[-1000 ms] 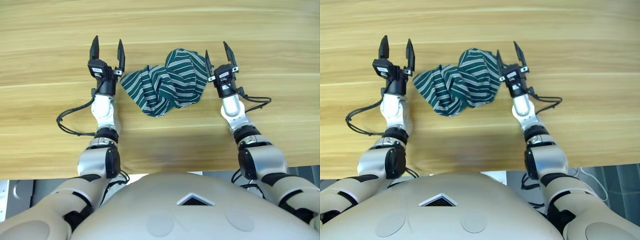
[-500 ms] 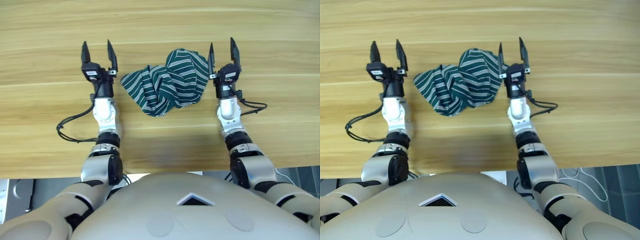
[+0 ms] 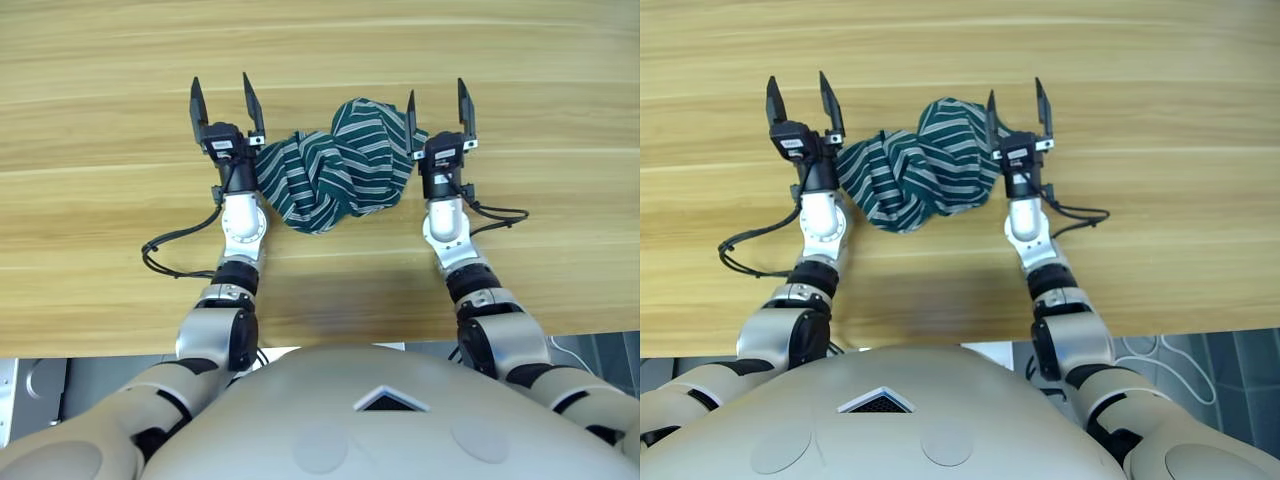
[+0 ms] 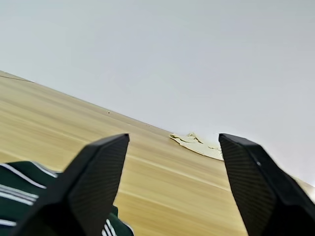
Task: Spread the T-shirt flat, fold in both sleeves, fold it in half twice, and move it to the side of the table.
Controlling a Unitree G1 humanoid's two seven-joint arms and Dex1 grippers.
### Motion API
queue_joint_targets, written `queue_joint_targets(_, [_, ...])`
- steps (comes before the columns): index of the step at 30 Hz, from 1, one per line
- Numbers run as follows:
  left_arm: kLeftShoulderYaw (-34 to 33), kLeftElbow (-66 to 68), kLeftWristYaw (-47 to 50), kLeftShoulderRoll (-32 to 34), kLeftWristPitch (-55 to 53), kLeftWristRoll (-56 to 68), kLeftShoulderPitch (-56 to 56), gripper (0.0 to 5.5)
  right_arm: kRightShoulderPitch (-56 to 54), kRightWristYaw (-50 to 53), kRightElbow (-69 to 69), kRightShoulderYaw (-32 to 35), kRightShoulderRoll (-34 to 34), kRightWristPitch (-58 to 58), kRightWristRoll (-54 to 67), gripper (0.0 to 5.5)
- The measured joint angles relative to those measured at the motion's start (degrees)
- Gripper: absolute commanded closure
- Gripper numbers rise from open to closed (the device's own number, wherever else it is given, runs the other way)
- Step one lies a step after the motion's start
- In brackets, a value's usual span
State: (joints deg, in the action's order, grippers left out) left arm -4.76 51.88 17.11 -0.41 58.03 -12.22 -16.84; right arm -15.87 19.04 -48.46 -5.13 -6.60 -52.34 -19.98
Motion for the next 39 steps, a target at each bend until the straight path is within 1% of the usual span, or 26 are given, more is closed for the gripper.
queue_joint_targets(10, [3.2,-1.1,-0.2,0.3,0.4,0.0,0.6,1.93,0.8,2.2,1.4,-0.3,-0.3,0.2,-1.6,2.16])
queue_joint_targets(11, [3.3,-1.1,-0.3,0.3,0.4,0.0,0.6,1.93,0.8,2.2,1.5,-0.3,-0.3,0.2,-1.6,2.36])
queue_joint_targets(14, [3.8,-1.2,-0.5,0.3,0.4,0.1,0.6,1.93,0.9,2.2,1.7,-0.4,-0.4,0.2,-1.5,2.36])
queue_joint_targets(16, [4.4,-2.4,-3.7,0.5,0.4,1.8,0.8,1.93,1.2,2.2,2.2,-0.5,-0.5,0.3,-1.6,2.36])
queue_joint_targets(18, [7.9,-9.8,-14.7,2.6,-0.1,10.0,5.3,1.93,4.1,2.1,7.2,-0.6,-1.7,1.3,-2.7,2.36])
queue_joint_targets(20, [11.1,-19.3,-23.3,7.4,-2.3,16.5,12.0,1.93,8.4,0.0,12.6,-0.7,-5.2,3.0,-4.1,2.36])
queue_joint_targets(23, [14.2,-37.0,-33.3,19.8,-5.9,22.3,23.9,1.93,15.4,-5.9,21.4,-1.2,-11.7,5.2,-6.5,2.36])
queue_joint_targets(25, [15.2,-49.7,-39.3,28.8,-10.1,22.4,33.2,1.93,20.9,-13.0,29.5,-2.0,-17.7,7.3,-8.0,2.36])
queue_joint_targets(27, [15.5,-60.7,-45.3,37.1,-15.3,16.7,40.6,1.93,25.7,-22.8,39.0,-3.1,-24.9,10.1,-9.2,2.36])
queue_joint_targets(28, [15.4,-63.5,-47.2,40.1,-17.8,13.5,42.9,1.93,27.2,-26.8,42.1,-3.3,-28.4,11.3,-9.8,2.36])
queue_joint_targets(29, [15.1,-64.9,-47.9,41.1,-20.1,10.6,43.8,1.93,27.6,-29.4,44.0,-3.3,-30.3,12.6,-10.4,2.36])
queue_joint_targets(33, [15.8,-65.6,-47.9,41.4,-24.9,-1.7,42.9,1.93,26.9,-33.7,43.7,-4.7,-33.6,16.4,-15.1,2.36])
queue_joint_targets(36, [19.8,-61.0,-44.9,38.1,-26.5,-12.6,38.2,1.93,23.1,-33.9,41.7,-7.1,-34.5,16.6,-17.1,2.36])
queue_joint_targets(39, [21.9,-57.8,-39.9,35.0,-27.2,-20.4,32.1,1.93,18.2,-32.2,37.9,-9.6,-34.4,16.6,-19.3,2.36])
